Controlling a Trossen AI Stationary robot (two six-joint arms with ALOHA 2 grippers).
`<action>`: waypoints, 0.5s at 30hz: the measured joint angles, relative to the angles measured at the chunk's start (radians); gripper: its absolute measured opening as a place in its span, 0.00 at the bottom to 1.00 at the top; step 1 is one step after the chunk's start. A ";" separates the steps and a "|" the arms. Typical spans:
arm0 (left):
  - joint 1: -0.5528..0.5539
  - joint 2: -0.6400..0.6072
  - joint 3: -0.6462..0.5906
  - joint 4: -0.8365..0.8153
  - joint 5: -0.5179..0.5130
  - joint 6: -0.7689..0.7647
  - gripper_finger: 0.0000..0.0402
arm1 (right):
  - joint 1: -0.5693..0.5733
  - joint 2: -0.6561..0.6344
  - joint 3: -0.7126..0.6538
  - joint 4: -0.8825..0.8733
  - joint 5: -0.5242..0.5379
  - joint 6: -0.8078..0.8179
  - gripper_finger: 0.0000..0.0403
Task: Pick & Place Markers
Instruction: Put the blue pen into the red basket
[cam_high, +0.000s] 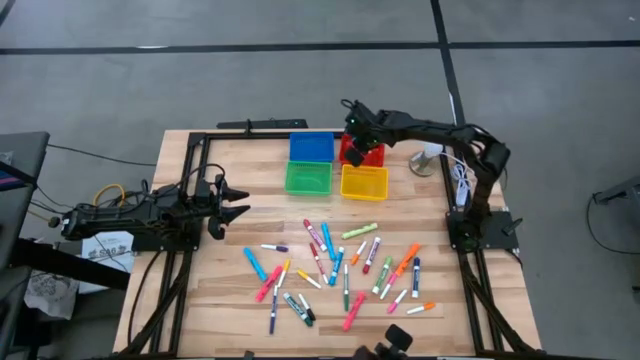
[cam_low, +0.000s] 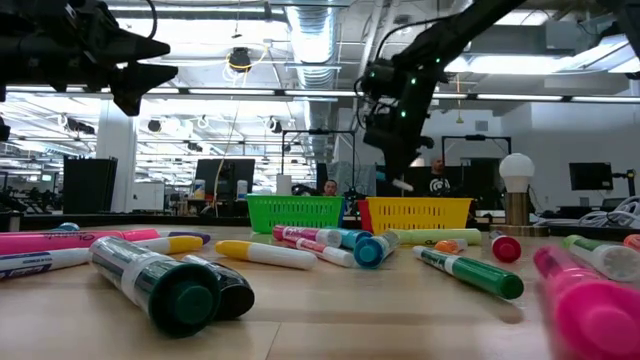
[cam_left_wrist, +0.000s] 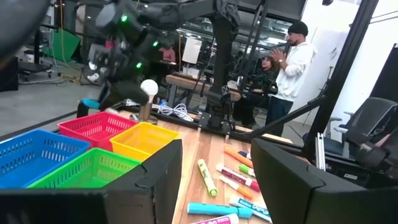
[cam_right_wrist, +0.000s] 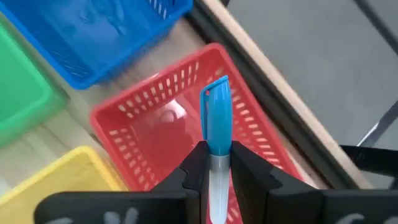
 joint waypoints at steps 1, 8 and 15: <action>0.000 0.000 0.000 0.000 0.000 0.000 0.48 | -0.001 0.009 0.000 -0.018 0.002 0.000 0.12; 0.000 0.000 0.000 0.002 -0.001 0.000 0.48 | -0.009 0.064 -0.001 -0.028 0.028 0.000 0.12; 0.000 0.000 0.000 0.003 0.000 0.000 0.48 | -0.012 0.077 -0.001 -0.025 0.028 -0.001 0.13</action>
